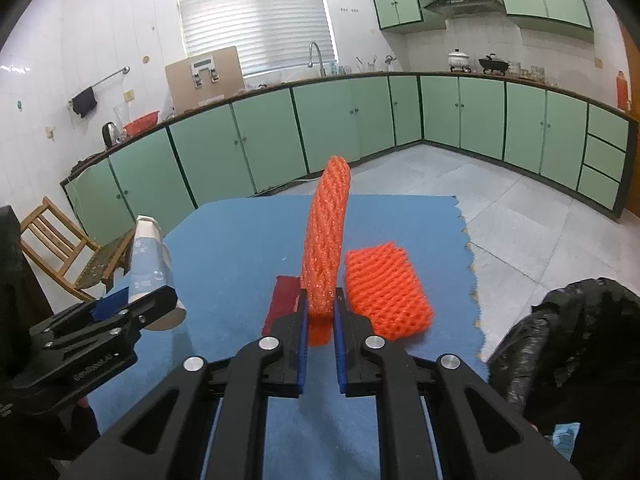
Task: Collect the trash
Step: 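Grasp the long orange foam net with the right gripper, then carry the paper cup and orange net over the bin and release both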
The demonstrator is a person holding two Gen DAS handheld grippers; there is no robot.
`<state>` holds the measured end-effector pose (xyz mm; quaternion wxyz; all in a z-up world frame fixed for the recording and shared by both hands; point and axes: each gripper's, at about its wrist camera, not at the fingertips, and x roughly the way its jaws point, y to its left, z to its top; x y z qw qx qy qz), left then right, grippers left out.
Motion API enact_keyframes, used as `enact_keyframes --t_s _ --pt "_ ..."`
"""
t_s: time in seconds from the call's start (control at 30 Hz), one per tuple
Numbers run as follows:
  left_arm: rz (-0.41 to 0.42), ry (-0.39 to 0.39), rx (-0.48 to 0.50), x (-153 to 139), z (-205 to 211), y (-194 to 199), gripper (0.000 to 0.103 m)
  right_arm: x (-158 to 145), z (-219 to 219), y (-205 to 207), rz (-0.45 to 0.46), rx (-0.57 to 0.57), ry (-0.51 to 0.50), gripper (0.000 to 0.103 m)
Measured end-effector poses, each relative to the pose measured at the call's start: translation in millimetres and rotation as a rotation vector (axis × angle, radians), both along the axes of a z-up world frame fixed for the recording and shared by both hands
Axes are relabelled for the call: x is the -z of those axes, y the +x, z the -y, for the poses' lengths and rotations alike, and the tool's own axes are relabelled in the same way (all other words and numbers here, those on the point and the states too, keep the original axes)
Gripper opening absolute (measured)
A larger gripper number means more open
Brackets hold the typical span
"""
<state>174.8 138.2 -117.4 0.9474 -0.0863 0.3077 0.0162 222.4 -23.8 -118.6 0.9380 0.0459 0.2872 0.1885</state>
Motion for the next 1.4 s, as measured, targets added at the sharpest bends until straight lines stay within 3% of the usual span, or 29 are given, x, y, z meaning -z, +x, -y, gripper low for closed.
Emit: enact_keyframes --t_s 0.73,1.4 --pt "0.061 0.003 0.193 -30 93 -15 0.047 -34 85 -53 0.058 0.125 -0.007 0.011" --pt "0.089 -0.033 0.447 -22 226 -14 0.047 -26 209 -98 0.038 0.354 -0.038 0.011"
